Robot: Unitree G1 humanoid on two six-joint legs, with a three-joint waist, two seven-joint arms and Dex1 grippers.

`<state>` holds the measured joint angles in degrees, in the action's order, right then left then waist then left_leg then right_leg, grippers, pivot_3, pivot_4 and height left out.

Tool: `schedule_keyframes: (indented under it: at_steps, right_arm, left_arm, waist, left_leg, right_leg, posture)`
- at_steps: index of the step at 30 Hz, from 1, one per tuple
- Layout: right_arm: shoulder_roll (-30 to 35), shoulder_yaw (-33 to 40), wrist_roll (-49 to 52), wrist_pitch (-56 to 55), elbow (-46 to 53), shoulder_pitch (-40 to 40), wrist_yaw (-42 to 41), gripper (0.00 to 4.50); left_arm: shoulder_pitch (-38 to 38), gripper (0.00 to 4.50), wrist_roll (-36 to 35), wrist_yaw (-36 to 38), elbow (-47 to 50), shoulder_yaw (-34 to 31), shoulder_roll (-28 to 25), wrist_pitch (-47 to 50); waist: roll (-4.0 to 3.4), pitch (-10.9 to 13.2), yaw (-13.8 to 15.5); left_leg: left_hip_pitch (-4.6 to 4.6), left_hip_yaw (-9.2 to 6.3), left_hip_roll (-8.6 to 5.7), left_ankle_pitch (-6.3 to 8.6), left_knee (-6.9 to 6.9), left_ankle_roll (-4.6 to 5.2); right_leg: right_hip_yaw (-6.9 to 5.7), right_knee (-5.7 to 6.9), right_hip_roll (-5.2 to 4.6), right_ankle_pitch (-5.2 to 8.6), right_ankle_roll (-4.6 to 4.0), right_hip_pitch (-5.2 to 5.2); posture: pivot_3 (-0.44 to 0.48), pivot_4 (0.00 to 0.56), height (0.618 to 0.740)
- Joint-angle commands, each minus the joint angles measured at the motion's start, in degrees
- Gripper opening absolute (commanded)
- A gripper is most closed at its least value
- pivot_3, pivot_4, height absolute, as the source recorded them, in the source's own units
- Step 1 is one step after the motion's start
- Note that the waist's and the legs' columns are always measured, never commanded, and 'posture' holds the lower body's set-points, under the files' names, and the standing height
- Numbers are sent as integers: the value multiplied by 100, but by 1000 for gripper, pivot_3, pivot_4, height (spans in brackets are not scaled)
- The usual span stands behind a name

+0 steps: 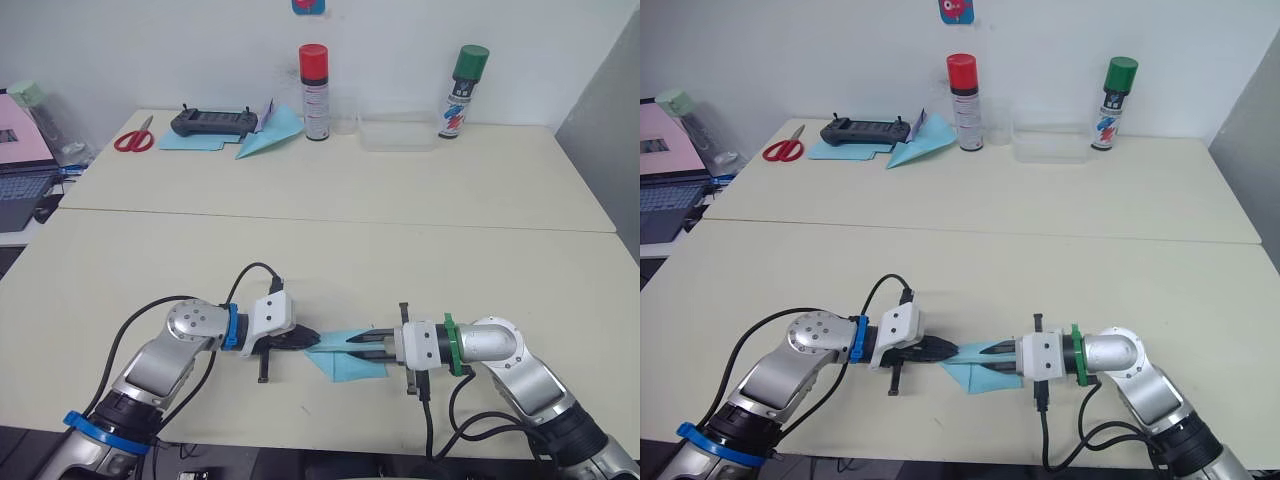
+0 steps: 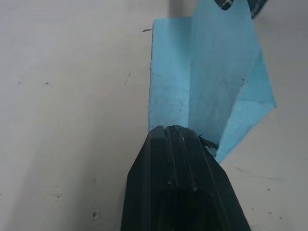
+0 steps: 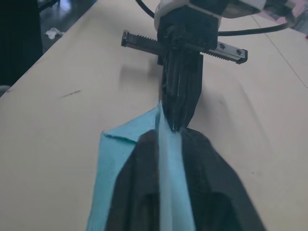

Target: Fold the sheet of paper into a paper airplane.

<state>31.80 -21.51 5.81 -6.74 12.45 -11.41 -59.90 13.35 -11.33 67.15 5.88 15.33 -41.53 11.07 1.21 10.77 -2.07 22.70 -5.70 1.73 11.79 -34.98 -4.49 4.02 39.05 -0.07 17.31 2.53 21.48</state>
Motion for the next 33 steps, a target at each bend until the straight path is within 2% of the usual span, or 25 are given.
schedule_keyframes:
  at_steps: [1,9,19,26,33]
  right_arm:
    - [-110,122,116,160,-36,-105,114,15]
    - [-416,10,-490,83,-757,-357,669,15]
    - [-523,-167,-938,-342,-1433,-414,802,15]
    - [-669,-269,-1154,-503,-1740,-497,949,15]
    - [-681,-232,-1187,-606,-1834,-527,969,15]
  left_arm:
    - [-62,0,75,80,-94,-90,-185,19]
    - [-46,0,100,158,-181,-117,-320,-49]
    - [17,0,69,151,-193,-262,-402,-95]
    - [650,0,-614,1,366,-680,-132,596]
    - [290,0,-280,30,756,-319,-208,450]
  waist:
    - [0,0,0]
    - [-1,-1,-34]
    - [-1,-1,-29]
    - [5,-4,-29]
    - [3,-6,-135]
  left_leg:
    - [0,0,0,0,0,0]
    - [-7,0,1,0,1,0]
    - [-6,2,1,0,1,0]
    - [-4,-4,1,0,-1,0]
    - [-15,2,3,0,5,0]
  right_leg:
    - [0,0,0,0,0,0]
    - [0,3,2,0,0,-3]
    - [1,2,1,0,0,-3]
    - [-4,4,2,0,-1,-4]
    - [4,5,3,-1,-1,-6]
  posture:
    - [0,150,740]
    - [0,150,740]
    - [0,150,740]
    - [0,150,740]
    - [0,150,740]
